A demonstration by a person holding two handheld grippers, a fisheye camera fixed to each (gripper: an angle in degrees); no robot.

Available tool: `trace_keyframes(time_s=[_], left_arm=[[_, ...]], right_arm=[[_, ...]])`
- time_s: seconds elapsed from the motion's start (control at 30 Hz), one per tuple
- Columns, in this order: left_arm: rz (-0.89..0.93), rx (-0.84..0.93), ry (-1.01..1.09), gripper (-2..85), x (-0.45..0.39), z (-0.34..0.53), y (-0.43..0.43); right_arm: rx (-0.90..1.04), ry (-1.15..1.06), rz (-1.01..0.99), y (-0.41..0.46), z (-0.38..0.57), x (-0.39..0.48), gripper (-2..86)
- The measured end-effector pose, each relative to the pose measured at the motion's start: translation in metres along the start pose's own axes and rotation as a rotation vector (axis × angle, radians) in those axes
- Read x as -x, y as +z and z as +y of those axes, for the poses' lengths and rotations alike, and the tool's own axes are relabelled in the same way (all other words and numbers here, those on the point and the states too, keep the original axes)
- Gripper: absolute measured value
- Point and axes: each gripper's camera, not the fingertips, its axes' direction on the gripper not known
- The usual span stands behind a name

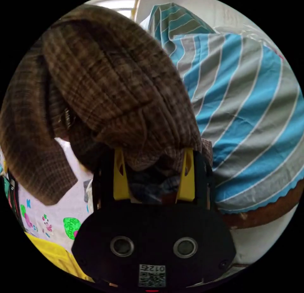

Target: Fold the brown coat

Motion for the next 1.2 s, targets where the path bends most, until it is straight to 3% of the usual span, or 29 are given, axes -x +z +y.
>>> trace_keyframes(time_s=[0.1,0.17,0.3,0.53,0.8,1.2], left_arm=[[-0.128,0.059,0.138,-0.1,-0.052,-0.021,0.007],[-0.146,0.045,0.152,0.1,-0.074,-0.038,-0.001],[-0.123,-0.056,0.193,0.5,-0.111,-0.066,-0.036],[-0.202,-0.244,0.345,1.0,-0.216,-0.12,-0.134],[-0.343,-0.473,0.403,1.8,-0.312,-0.11,-0.304],[-0.653,-0.774,0.341,5.0,-0.47,-0.02,-0.569]], right_arm=[[0.08,0.098,-0.17,0.02,-0.042,-0.014,13.4],[-0.03,0.135,-0.198,-0.002,-0.058,-0.025,8.4],[-0.2,0.2,-0.253,-0.056,-0.071,-0.047,6.6],[-0.493,0.107,-0.214,-0.196,-0.11,-0.035,4.1],[-0.722,-0.077,-0.255,-0.362,-0.143,0.052,2.7],[-0.992,-0.292,-0.554,-0.531,-0.039,0.23,2.1]])
